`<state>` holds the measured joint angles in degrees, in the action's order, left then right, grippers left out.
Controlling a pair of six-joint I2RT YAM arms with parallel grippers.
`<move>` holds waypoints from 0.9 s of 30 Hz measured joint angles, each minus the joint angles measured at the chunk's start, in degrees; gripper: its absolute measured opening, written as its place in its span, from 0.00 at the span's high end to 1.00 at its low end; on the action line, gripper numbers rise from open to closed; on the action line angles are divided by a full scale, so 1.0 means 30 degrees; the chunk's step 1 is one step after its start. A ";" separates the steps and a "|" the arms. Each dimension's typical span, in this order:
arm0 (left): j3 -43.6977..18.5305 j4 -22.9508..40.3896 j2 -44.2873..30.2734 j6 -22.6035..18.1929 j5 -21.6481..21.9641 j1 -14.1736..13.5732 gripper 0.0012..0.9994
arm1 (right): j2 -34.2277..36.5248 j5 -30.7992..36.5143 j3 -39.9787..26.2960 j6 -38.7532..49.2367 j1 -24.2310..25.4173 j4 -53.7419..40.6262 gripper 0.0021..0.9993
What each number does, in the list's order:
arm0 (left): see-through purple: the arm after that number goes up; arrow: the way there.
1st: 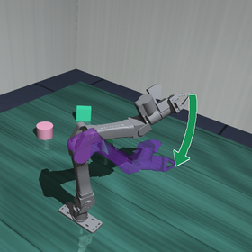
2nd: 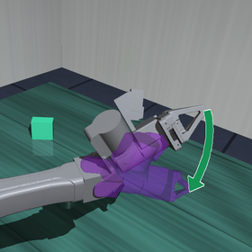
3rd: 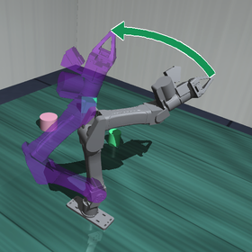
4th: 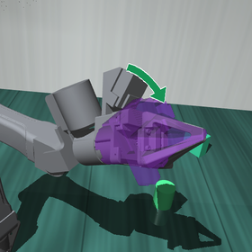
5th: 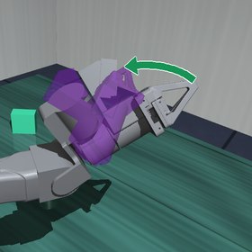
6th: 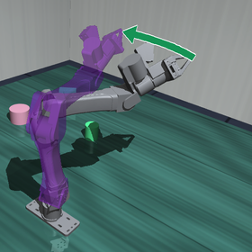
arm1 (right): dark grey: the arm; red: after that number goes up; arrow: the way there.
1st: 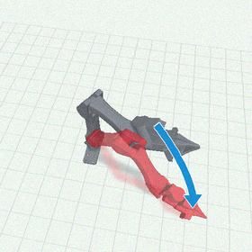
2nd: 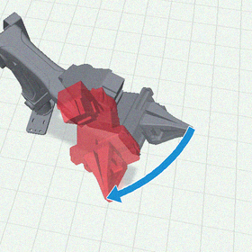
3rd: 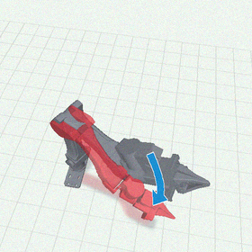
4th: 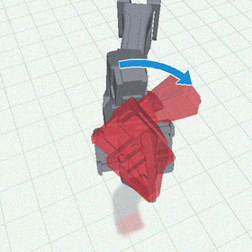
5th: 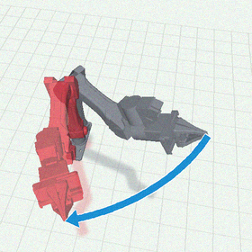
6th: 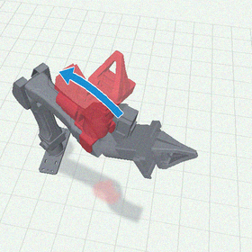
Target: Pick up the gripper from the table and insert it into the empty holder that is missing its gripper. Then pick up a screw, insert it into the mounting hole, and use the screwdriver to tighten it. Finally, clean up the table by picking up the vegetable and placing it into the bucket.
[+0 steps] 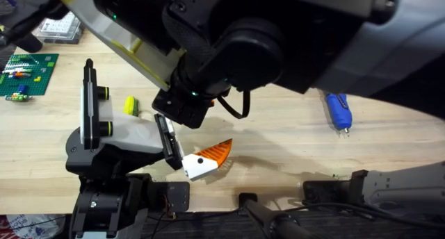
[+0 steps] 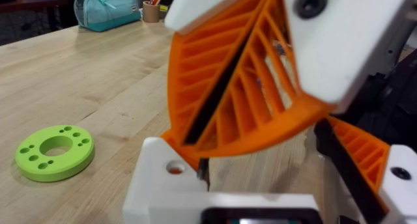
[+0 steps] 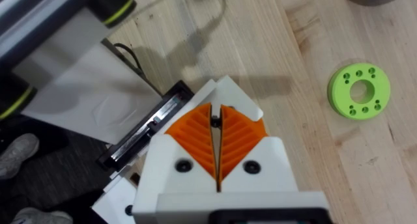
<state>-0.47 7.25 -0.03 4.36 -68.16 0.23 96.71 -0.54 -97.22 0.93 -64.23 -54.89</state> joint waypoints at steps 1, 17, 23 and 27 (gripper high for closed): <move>0.0000 -0.0023 0.0000 0.0006 0.0000 0.0000 0.01 | 0.0000 0.0006 -0.0002 -0.0006 0.0000 -0.0018 0.99; 0.0000 0.0015 0.0000 0.0066 -0.0007 0.0000 0.01 | -0.1385 0.0007 -0.0151 -0.0015 0.0000 -0.0272 0.99; 0.0000 0.0015 0.0000 0.0066 -0.0007 0.0000 0.01 | -0.1821 0.0013 -0.0396 -0.0045 0.0000 -0.0264 0.99; 0.0000 0.0015 0.0000 0.0066 -0.0007 0.0000 0.01 | -0.1821 0.0010 -0.0396 -0.0276 0.0068 -0.0243 0.99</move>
<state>-0.47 7.29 -0.03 4.56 -68.18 0.23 91.24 -0.51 -98.41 0.10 -64.02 -55.62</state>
